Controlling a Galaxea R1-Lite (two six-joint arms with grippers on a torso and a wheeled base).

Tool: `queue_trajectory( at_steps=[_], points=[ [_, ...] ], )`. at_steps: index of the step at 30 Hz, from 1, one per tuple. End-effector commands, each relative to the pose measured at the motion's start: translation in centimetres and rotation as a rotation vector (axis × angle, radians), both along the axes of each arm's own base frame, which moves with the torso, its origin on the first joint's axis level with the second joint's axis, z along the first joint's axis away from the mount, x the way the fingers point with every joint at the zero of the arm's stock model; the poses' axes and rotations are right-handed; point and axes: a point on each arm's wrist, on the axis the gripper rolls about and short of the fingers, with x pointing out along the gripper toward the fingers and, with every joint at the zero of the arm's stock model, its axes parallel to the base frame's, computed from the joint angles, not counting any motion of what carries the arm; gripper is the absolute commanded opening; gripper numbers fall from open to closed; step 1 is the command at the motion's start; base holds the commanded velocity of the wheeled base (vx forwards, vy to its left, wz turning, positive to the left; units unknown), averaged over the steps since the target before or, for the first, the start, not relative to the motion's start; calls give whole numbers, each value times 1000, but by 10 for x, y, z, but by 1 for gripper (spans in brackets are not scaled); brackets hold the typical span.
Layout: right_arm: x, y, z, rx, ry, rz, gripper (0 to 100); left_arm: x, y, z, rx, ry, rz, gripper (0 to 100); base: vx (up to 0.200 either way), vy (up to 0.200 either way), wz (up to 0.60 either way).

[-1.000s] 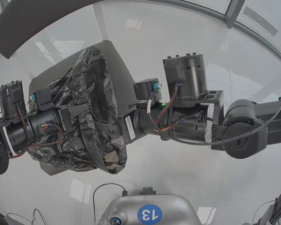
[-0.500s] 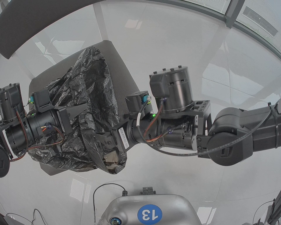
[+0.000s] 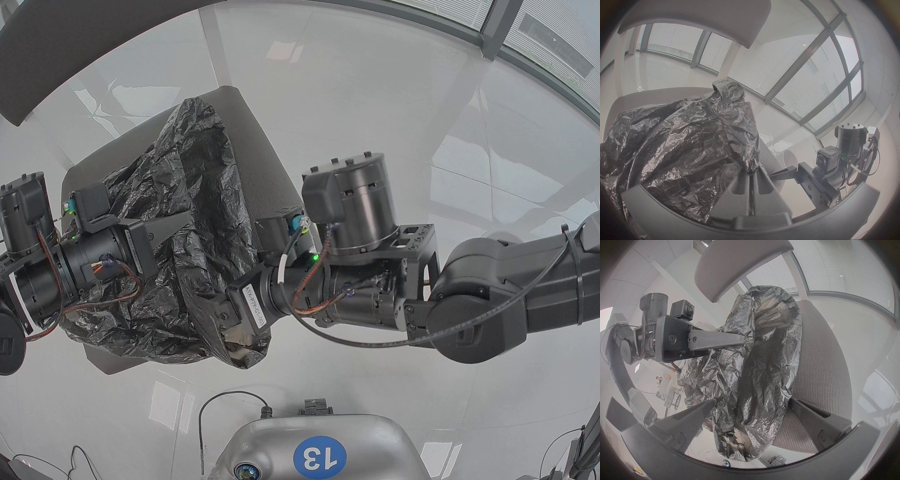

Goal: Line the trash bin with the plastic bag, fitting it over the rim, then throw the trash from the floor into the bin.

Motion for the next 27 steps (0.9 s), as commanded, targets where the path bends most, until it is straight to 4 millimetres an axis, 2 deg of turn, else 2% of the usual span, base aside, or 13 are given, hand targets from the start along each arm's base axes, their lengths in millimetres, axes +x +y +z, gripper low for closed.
queue_trajectory(
  at_steps=[1,8,18,27],
  points=[
    [0,1,-1,-1,4,-1,100,1,3,-1,-1,5,12,0,0,0,0],
    [3,-1,0,7,7,-11,100,0,11,-2,-4,6,31,0,0,0,0],
    [4,-2,-2,-2,9,-16,100,0,13,5,-55,-35,20,0,0,0,0],
    [6,-4,-3,-3,10,-21,100,-2,17,-4,-56,-36,4,0,0,0,0]
  ],
)
